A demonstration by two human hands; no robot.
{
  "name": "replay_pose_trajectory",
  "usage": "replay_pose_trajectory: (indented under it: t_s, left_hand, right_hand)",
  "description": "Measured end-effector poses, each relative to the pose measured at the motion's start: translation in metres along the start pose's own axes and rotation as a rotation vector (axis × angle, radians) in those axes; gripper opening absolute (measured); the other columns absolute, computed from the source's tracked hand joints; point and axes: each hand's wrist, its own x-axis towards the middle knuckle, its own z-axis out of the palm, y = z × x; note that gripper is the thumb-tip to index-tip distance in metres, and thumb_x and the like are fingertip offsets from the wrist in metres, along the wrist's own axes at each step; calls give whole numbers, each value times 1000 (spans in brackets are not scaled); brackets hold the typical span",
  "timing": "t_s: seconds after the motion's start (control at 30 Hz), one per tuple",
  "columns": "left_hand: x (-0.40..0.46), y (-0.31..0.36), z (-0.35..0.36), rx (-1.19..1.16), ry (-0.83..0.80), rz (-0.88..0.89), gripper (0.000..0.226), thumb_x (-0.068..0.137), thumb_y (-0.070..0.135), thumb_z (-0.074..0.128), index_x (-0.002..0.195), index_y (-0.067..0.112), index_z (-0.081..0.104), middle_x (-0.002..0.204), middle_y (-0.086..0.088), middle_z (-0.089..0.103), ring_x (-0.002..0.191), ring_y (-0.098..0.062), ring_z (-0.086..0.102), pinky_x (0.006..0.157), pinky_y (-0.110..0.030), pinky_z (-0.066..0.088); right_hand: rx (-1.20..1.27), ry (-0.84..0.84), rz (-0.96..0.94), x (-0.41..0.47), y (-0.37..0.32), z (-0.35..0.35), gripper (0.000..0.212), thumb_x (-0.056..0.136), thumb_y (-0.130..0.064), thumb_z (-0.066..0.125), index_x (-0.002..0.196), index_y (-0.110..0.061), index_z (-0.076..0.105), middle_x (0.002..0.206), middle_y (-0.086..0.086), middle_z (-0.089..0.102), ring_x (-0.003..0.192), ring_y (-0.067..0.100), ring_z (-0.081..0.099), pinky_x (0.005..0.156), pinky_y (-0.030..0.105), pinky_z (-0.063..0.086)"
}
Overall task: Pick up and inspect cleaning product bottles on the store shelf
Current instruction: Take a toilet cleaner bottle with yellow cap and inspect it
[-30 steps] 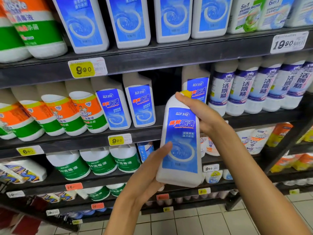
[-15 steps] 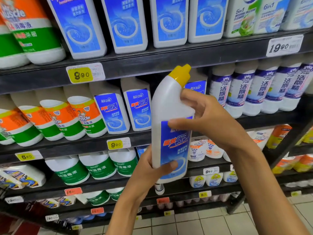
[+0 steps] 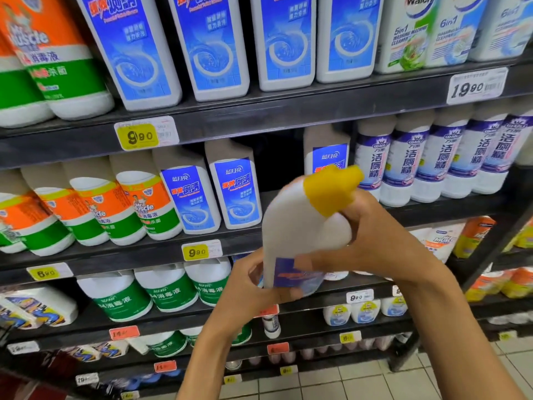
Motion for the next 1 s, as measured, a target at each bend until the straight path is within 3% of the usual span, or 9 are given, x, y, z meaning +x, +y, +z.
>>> replay_pose_trajectory:
  t_s: [0.17,0.33,0.43,0.5,0.6,0.7,0.83,0.9,1.0]
  left_hand:
    - [-2,-6,9,-204,-135,-46,52,56,53,85,101,30,71,102,3,74,94,-15,70,75,-23,54]
    - [0,-10,20,-251,50,-98,45,72,56,72,104,26,69,108,-2,72,100,-19,68,80,-27,53]
    - [2,-7,28,-154,134,-53,31,84,50,50,80,22,63,85,7,73,78,-8,68,68,-15,48]
    - [2,-4,32,-300,184,-132,36,83,50,54,73,16,61,77,-4,69,70,-17,65,65,-23,50]
    - [-1,3,33,-688,-3,-348,61,78,59,58,104,4,65,77,-13,64,57,-23,60,54,-26,50]
    - [-4,2,38,-905,-245,-380,59,74,55,65,106,5,68,78,-12,64,58,-22,60,54,-27,51]
    - [-5,-7,44,-588,-115,-387,65,81,64,52,118,11,64,107,-12,70,90,-23,67,86,-39,52]
    - [-4,-8,37,-421,-10,-335,80,76,78,45,132,21,52,127,-4,64,115,-19,61,106,-44,41]
    - [-5,-6,35,-307,-81,-204,80,65,79,58,129,31,54,127,-1,63,119,-22,59,106,-51,40]
  right_hand:
    - [688,76,226,8,15,4,41,60,-23,72,98,-39,68,88,-10,74,78,10,71,62,21,56]
    - [660,353,368,19,24,13,47,76,-17,69,120,-26,54,100,2,73,77,17,72,61,27,57]
    - [753,430,297,22,25,14,26,80,-25,62,106,-23,60,86,-3,73,71,10,69,60,23,55]
    - [859,417,252,25,26,14,21,84,-33,57,98,-19,64,86,-1,71,78,11,68,68,25,56]
    - [840,428,226,30,31,11,38,86,-32,53,117,-10,57,101,6,67,94,18,65,83,32,53]
    - [849,427,248,35,35,10,50,80,-30,53,123,-4,51,95,7,71,85,21,68,77,33,58]
    - [703,476,283,37,39,9,23,81,-27,58,100,-12,60,77,1,68,65,13,63,59,27,52]
    - [490,550,291,35,38,9,13,87,-24,62,96,-14,60,77,1,68,64,10,65,56,24,52]
    - [383,611,306,34,35,11,15,88,-28,63,99,-20,58,81,3,66,65,9,66,57,23,54]
